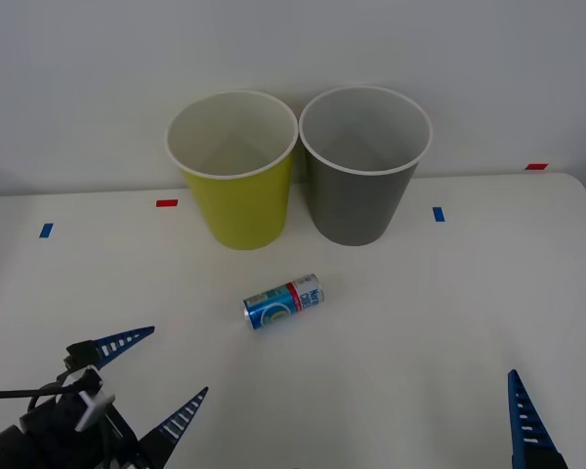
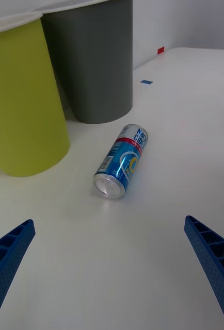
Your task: Put cans in the gray bin and PET bottles in the light green bin.
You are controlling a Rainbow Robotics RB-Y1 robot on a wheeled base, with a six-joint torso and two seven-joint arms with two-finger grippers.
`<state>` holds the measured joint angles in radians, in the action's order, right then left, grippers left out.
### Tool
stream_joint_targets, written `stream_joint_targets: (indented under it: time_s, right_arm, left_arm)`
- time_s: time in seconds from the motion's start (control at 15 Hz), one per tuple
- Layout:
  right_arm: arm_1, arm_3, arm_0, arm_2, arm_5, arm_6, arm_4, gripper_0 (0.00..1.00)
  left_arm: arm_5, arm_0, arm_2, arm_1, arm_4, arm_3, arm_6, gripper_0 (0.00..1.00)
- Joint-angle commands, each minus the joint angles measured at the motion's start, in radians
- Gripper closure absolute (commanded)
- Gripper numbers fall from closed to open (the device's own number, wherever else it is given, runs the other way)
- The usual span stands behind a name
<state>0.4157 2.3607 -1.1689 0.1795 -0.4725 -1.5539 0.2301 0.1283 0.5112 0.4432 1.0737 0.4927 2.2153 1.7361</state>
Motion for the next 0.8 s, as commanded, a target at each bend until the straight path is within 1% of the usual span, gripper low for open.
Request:
stream_joint_targets:
  time_s: [0.07, 0.13, 0.27, 0.47, 0.53, 0.67, 0.8]
  right_arm:
    - [0.000, 0.000, 0.000, 0.000, 0.000, 0.000, 0.000, 0.00]
    - [0.000, 0.000, 0.000, 0.000, 0.000, 0.000, 0.000, 0.00]
    - [0.000, 0.000, 0.000, 0.000, 0.000, 0.000, 0.000, 0.00]
    - [0.000, 0.000, 0.000, 0.000, 0.000, 0.000, 0.000, 0.00]
    - [0.000, 0.000, 0.000, 0.000, 0.000, 0.000, 0.000, 0.00]
    - [0.000, 0.000, 0.000, 0.000, 0.000, 0.000, 0.000, 0.00]
    - [0.000, 0.000, 0.000, 0.000, 0.000, 0.000, 0.000, 0.00]
  left_arm:
    - [-0.191, -0.106, 0.003, 0.000, 0.003, 0.058, -0.015, 0.00]
    - [-0.266, -0.148, 0.003, 0.000, 0.009, 0.077, -0.020, 0.00]
    - [-0.361, -0.208, 0.006, -0.001, 0.013, 0.096, -0.024, 0.00]
    - [-0.509, -0.355, 0.081, -0.012, 0.029, 0.107, -0.038, 0.00]
    - [-0.558, -0.412, 0.109, -0.026, 0.035, 0.107, -0.044, 0.00]
    - [-0.638, -0.479, 0.147, -0.052, 0.041, 0.107, -0.047, 0.00]
    - [-0.748, -0.551, 0.187, -0.086, 0.041, 0.107, -0.049, 0.00]
